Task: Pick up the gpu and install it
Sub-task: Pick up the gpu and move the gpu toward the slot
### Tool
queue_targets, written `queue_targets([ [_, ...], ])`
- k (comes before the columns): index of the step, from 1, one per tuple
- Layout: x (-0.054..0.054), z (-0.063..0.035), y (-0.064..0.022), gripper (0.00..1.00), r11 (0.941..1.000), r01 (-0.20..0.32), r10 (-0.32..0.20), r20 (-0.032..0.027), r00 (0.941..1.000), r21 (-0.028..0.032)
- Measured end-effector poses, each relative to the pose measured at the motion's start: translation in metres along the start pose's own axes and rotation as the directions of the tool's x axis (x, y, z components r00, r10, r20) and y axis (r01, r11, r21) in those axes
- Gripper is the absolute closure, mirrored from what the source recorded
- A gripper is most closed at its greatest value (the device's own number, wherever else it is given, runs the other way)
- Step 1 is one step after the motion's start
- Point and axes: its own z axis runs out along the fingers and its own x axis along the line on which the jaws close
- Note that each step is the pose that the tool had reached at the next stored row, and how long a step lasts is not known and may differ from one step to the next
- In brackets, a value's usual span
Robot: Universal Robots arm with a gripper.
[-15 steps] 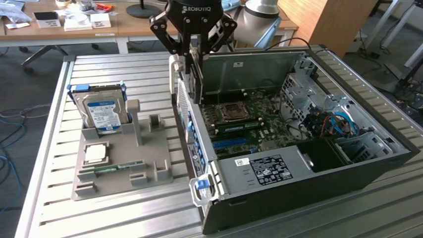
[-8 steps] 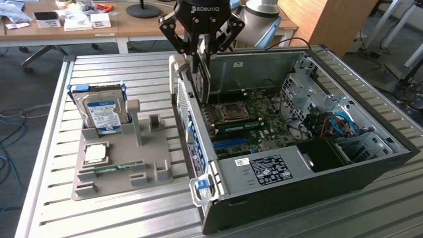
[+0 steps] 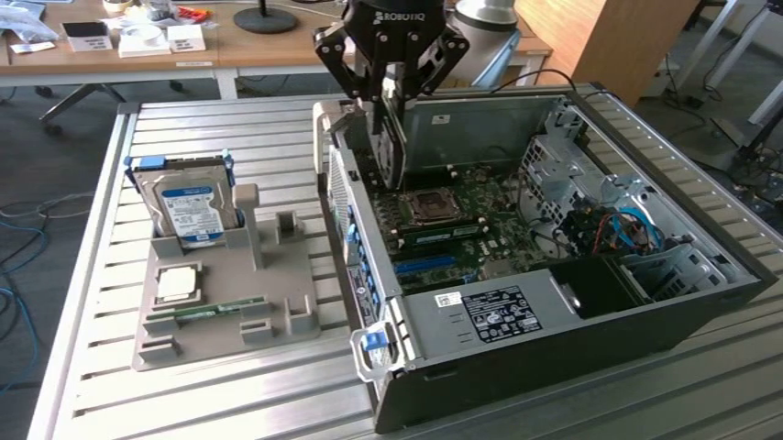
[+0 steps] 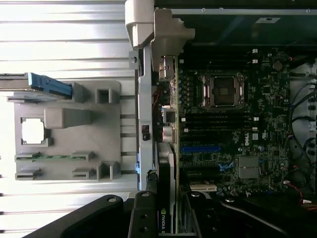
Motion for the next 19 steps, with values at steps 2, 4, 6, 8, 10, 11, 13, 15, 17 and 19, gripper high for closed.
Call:
queue_targets([
  [2, -0.004, 0.0001, 0.0002, 0.73, 1.0000, 0.000, 0.000, 0.0000, 1.0000, 0.0000],
  [4, -0.007, 0.0002, 0.0004, 0.73, 1.0000, 0.000, 0.000, 0.0000, 1.0000, 0.0000],
  [6, -0.011, 0.0003, 0.0005, 0.73, 1.0000, 0.000, 0.000, 0.0000, 1.0000, 0.0000],
  [8, -0.014, 0.0004, 0.0007, 0.73, 1.0000, 0.000, 0.000, 0.0000, 1.0000, -0.0001],
  [10, -0.018, 0.0005, 0.0009, 0.73, 1.0000, 0.000, 0.000, 0.0000, 1.0000, 0.0000],
  [11, -0.020, 0.0005, 0.0010, 0.73, 1.0000, 0.000, 0.000, 0.0000, 1.0000, 0.0000],
  [13, -0.023, 0.0006, 0.0012, 0.73, 1.0000, 0.000, 0.000, 0.0000, 1.0000, 0.0001],
  [15, -0.026, 0.0008, 0.0013, 0.73, 1.0000, 0.000, 0.000, 0.0000, 1.0000, -0.0001],
  [17, -0.030, 0.0008, 0.0016, 0.73, 1.0000, 0.000, 0.000, 0.0000, 1.0000, 0.0000],
  [19, -0.034, 0.0009, 0.0017, 0.73, 1.0000, 0.000, 0.000, 0.0000, 1.0000, 0.0000],
])
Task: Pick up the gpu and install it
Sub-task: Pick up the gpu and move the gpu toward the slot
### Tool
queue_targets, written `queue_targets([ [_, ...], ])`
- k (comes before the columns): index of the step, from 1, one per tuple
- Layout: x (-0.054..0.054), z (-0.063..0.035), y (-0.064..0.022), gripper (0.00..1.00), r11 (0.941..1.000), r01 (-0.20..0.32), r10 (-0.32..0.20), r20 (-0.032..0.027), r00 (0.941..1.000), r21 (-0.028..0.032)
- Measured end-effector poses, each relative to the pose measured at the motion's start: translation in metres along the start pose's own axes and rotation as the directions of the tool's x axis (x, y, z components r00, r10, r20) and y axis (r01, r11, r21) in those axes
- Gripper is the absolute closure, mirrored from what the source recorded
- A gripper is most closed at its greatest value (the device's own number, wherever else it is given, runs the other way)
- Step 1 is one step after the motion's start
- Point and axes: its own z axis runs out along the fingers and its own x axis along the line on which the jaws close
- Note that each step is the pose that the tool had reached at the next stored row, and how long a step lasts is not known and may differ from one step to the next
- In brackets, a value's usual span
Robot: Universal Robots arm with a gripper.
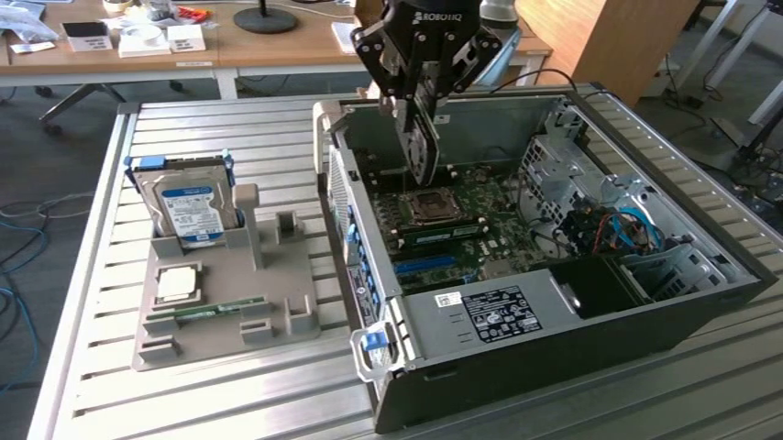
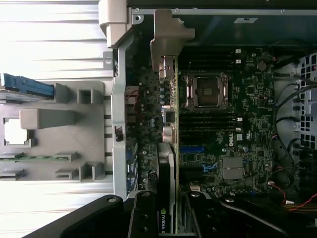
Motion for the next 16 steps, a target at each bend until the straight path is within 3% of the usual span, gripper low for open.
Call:
queue_targets([
  [16, -0.028, 0.0008, 0.0014, 0.73, 1.0000, 0.000, 0.000, -0.0001, 1.0000, -0.0014],
])
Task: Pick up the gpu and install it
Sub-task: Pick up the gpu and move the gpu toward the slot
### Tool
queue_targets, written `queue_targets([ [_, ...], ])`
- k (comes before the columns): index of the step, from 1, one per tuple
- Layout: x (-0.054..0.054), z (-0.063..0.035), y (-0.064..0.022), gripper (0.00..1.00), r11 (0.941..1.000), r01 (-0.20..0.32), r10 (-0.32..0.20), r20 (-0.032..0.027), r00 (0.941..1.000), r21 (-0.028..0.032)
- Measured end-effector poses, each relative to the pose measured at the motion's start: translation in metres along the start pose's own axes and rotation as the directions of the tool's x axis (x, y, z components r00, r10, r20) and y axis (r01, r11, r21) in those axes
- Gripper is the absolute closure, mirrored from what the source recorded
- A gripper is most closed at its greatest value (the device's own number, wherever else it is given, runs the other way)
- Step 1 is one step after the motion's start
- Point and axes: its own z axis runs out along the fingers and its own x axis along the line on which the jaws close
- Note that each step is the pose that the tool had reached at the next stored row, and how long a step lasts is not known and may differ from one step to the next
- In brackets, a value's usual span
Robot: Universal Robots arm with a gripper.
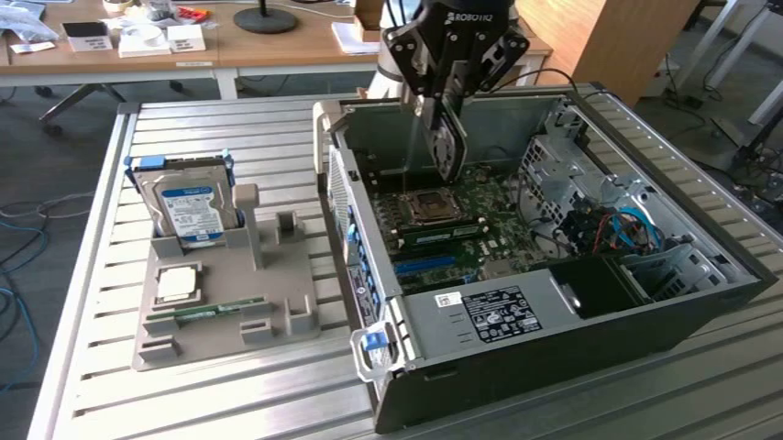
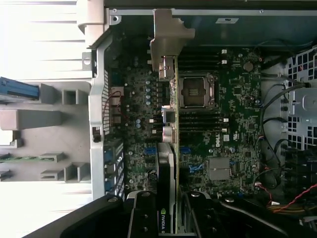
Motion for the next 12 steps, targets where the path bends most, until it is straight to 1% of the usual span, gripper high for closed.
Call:
queue_targets([
  [3, -0.005, 0.0001, 0.0003, 0.73, 1.0000, 0.000, 0.000, 0.0000, 1.0000, 0.0000],
  [5, -0.015, 0.0004, 0.0008, 0.73, 1.0000, 0.000, 0.000, 0.0000, 1.0000, -0.0001],
  [12, -0.026, 0.0007, 0.0013, 0.73, 1.0000, 0.000, 0.000, 0.0000, 1.0000, -0.0002],
])
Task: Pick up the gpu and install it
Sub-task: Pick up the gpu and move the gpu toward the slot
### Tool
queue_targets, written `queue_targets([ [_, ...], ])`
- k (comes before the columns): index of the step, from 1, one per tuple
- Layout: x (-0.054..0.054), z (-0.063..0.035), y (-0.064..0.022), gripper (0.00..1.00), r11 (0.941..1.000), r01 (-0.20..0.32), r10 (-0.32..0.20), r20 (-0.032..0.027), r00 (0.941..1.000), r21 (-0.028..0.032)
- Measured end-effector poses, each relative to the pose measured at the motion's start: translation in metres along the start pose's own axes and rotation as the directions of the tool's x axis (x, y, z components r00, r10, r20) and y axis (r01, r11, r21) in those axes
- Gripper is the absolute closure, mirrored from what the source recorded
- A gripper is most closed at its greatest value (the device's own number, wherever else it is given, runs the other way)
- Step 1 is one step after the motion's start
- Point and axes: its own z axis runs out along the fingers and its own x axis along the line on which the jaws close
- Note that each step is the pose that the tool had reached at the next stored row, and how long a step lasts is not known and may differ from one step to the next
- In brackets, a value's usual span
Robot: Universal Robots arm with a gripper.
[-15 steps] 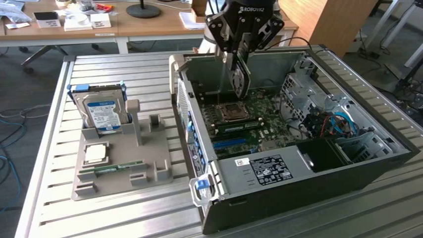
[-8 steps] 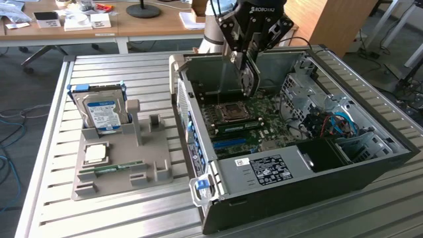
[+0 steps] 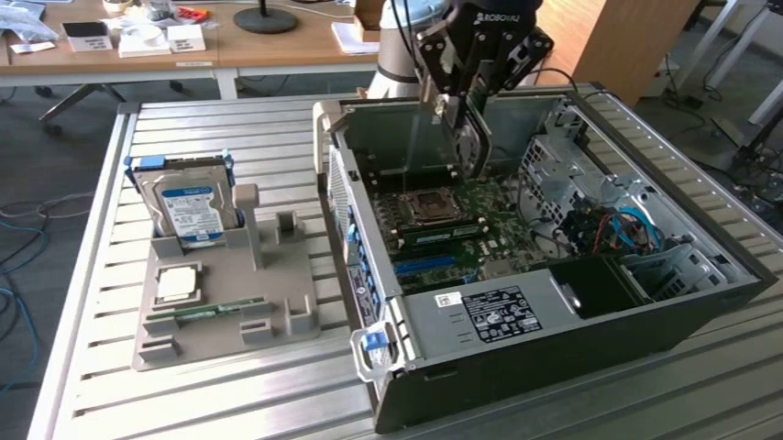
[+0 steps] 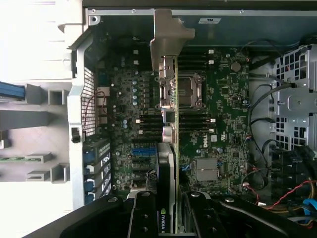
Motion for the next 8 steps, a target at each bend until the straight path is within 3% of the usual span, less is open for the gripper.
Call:
queue_targets([
  [8, -0.0111, 0.0003, 0.0006, 0.73, 1.0000, 0.000, 0.000, 0.0000, 1.0000, 0.0000],
])
